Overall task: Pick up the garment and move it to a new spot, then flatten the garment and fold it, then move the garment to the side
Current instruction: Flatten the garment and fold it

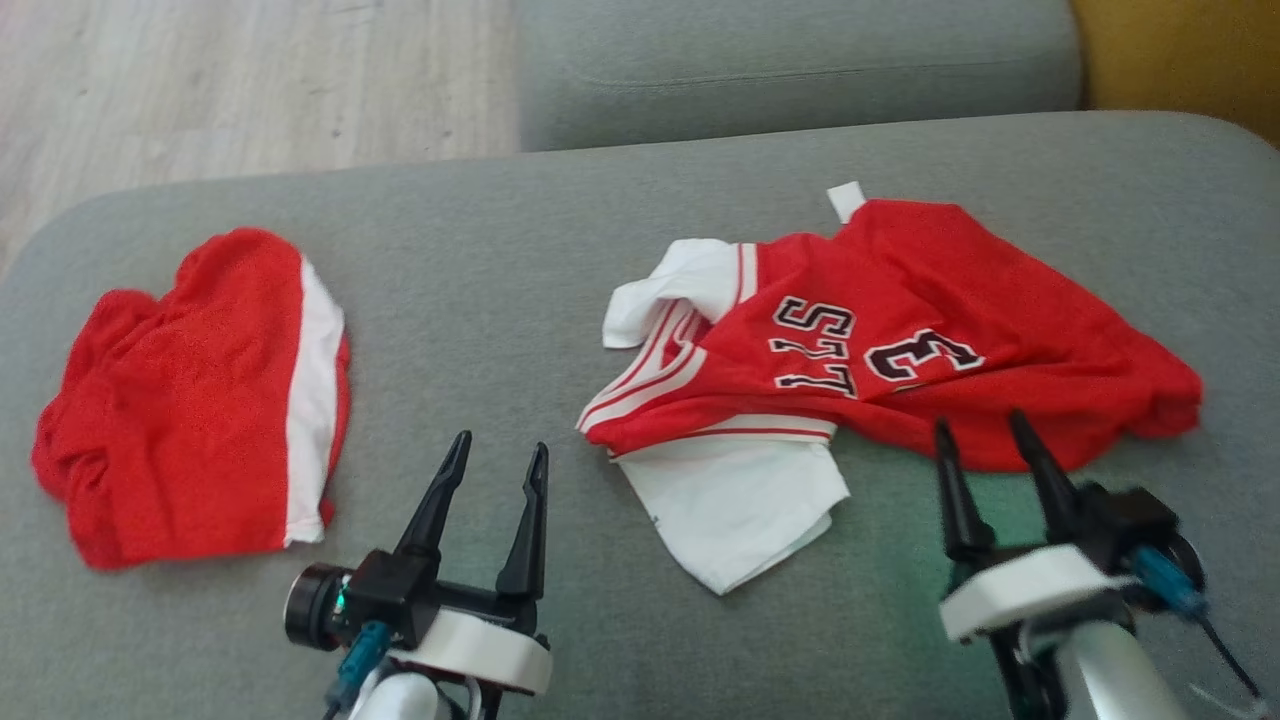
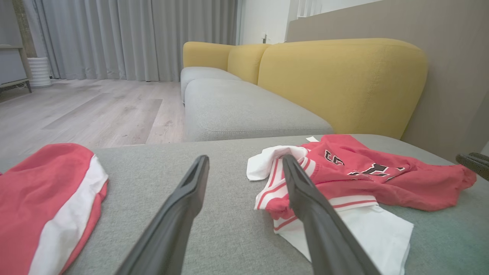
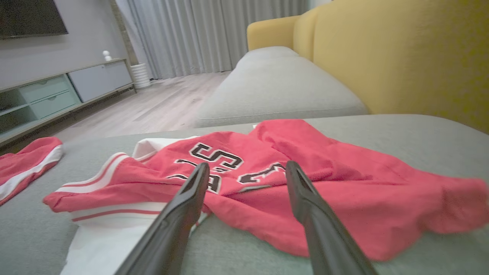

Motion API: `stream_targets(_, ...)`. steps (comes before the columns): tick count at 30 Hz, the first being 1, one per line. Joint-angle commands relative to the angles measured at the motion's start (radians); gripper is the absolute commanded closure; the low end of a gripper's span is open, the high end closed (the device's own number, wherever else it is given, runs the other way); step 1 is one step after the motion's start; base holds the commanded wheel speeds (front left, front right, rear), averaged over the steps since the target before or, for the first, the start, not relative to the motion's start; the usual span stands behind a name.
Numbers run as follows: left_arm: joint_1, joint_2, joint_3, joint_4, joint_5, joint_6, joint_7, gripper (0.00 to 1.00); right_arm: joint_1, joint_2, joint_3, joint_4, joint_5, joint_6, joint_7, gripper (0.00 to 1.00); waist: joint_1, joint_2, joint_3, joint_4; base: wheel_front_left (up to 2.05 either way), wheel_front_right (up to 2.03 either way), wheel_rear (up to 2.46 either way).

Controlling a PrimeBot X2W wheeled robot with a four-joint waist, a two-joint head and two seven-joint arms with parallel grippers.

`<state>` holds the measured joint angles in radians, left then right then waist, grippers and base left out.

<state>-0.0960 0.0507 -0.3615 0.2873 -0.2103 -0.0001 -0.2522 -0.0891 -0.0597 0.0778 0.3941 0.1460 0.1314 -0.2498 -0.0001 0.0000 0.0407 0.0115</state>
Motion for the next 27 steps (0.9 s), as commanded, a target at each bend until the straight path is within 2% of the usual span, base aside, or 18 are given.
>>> stream_targets(1, -0.037, -0.001, 0.024, -0.027, 0.005, 0.001, -0.01, 0.0, -0.063, 0.005, 0.036, -0.039, -0.012, -0.001, -0.001, 0.0, 0.0001, 0.0, 0.005, 0.017, 0.0, 0.0, 0.0)
stream_targets(9, -0.055, -0.001, -0.009, -0.023, -0.012, 0.004, -0.01, 0.0, -0.254, 0.0, 0.113, 0.017, -0.046, -0.001, 0.134, 0.0, 0.0001, 0.0, 0.066, 0.126, 0.0, 0.0, 0.0)
stream_targets(17, -0.098, -0.001, -0.061, -0.03, -0.051, 0.019, -0.01, 0.0, -0.527, -0.115, 0.268, 0.247, -0.029, -0.001, 0.366, 0.0, 0.0001, 0.0, 0.147, 0.245, 0.0, 0.0, 0.0)
stream_targets(22, -0.12, -0.001, -0.085, -0.034, -0.072, 0.033, -0.01, 0.0, -0.64, -0.179, 0.393, 0.371, 0.039, -0.001, 0.453, 0.0, 0.0001, 0.0, 0.182, 0.295, 0.0, 0.0, 0.0)
stream_targets(27, -0.14, -0.001, -0.102, -0.039, -0.085, 0.043, -0.01, 0.0, -0.713, -0.222, 0.538, 0.436, 0.173, -0.001, 0.549, 0.0, 0.0001, 0.0, 0.215, 0.319, 0.0, 0.0, 0.0)
